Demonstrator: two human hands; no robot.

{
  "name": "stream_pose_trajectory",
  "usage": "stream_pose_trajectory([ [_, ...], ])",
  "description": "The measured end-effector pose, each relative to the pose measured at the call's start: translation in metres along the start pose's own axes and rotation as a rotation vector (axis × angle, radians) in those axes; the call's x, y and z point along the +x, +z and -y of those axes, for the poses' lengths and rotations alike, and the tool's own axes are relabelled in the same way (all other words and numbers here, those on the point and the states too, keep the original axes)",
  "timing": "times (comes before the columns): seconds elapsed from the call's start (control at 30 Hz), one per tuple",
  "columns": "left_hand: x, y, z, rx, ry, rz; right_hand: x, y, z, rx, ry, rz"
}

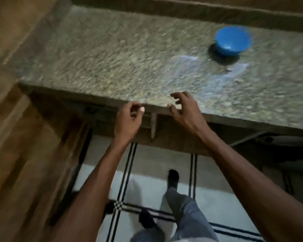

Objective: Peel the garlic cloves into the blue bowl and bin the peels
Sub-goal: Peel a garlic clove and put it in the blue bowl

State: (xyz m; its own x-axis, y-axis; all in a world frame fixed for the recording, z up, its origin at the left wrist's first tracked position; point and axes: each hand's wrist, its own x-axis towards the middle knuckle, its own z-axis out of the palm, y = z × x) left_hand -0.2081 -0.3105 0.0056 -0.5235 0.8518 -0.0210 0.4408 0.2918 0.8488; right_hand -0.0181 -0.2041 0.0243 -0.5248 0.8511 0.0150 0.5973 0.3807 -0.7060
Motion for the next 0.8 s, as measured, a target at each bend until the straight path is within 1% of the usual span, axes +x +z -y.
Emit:
stream_pose_trajectory([
  [0.17,0.050,0.107,-0.088,0.025,0.114,0.184,0.002,-0.101,-0.084,-0.016,0.147,-0.176],
  [0.27,0.080,0.161,-0.124,0.070,0.136,0.252,0.008,-0.142,-0.130,-0.034,0.207,-0.207],
  [0.33,0.101,0.192,-0.142,0.130,0.157,0.282,0.014,-0.164,-0.156,-0.036,0.259,-0.198],
  [0.5,0.137,0.245,-0.164,0.237,0.183,0.319,0.035,-0.192,-0.207,-0.047,0.343,-0.135],
  [0.67,0.154,0.273,-0.160,0.288,0.171,0.381,0.078,-0.200,-0.237,-0.040,0.358,-0.159],
  [0.8,0.171,0.284,-0.154,0.287,0.157,0.391,0.114,-0.194,-0.251,-0.085,0.349,-0.146],
])
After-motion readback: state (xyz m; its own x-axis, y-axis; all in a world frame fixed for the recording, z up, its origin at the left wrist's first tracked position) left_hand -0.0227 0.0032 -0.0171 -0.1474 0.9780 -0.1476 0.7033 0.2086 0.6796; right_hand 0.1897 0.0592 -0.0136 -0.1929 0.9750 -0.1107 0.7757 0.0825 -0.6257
